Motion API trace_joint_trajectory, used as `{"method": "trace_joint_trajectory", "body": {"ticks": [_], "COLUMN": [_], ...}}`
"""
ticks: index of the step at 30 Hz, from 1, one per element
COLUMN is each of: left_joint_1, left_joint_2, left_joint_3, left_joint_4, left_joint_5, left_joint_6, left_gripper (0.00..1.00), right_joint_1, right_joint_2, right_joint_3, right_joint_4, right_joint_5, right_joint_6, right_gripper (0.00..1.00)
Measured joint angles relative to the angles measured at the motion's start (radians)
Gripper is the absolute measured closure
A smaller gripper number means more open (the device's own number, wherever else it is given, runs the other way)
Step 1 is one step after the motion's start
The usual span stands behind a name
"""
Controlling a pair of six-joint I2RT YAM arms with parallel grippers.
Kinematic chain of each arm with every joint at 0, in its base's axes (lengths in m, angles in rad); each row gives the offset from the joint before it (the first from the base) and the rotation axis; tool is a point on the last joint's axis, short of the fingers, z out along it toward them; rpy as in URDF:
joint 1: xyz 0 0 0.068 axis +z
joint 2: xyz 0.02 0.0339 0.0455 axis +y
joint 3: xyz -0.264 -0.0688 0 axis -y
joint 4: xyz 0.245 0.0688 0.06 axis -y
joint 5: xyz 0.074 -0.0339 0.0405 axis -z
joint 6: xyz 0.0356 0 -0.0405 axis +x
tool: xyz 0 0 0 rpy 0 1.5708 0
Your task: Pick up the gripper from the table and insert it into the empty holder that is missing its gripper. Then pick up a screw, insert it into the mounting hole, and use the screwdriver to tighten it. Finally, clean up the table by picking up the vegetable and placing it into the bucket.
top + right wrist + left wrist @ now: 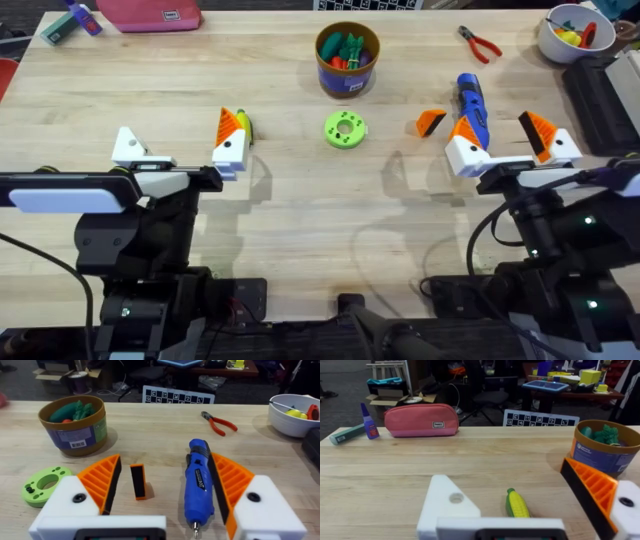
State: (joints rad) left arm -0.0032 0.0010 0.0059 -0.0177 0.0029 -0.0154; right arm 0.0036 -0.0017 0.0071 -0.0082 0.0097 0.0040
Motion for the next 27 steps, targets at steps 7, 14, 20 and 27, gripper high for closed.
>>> {"method": "trace_joint_trajectory", "body": {"ticks": [7, 14, 20, 27], "left_joint_1": [0.0, 0.0, 0.0, 0.0], "left_joint_2": [0.0, 0.0, 0.009, 0.207], "left_joint_3": [0.0, 0.003, 0.109, 0.455], "left_joint_4": [0.0, 0.097, -0.012, -0.283], "left_joint_5": [0.0, -0.001, -0.029, -0.051], "left_joint_6": [0.0, 0.0, 0.0, 0.0], "left_gripper": [0.015, 0.015, 0.016, 0.016], "right_joint_1": [0.0, 0.0, 0.0, 0.0], "right_joint_2": [0.0, 0.002, 0.012, 0.194], "right_joint_3": [0.0, 0.004, 0.126, 0.454], "right_joint_4": [0.0, 0.16, 0.149, -0.125], "right_joint_5": [0.0, 0.0, 0.0, 0.0], "right_joint_6": [0.002, 0.004, -0.009, -0.017], "right_gripper": [0.009, 0.008, 0.008, 0.008]}}
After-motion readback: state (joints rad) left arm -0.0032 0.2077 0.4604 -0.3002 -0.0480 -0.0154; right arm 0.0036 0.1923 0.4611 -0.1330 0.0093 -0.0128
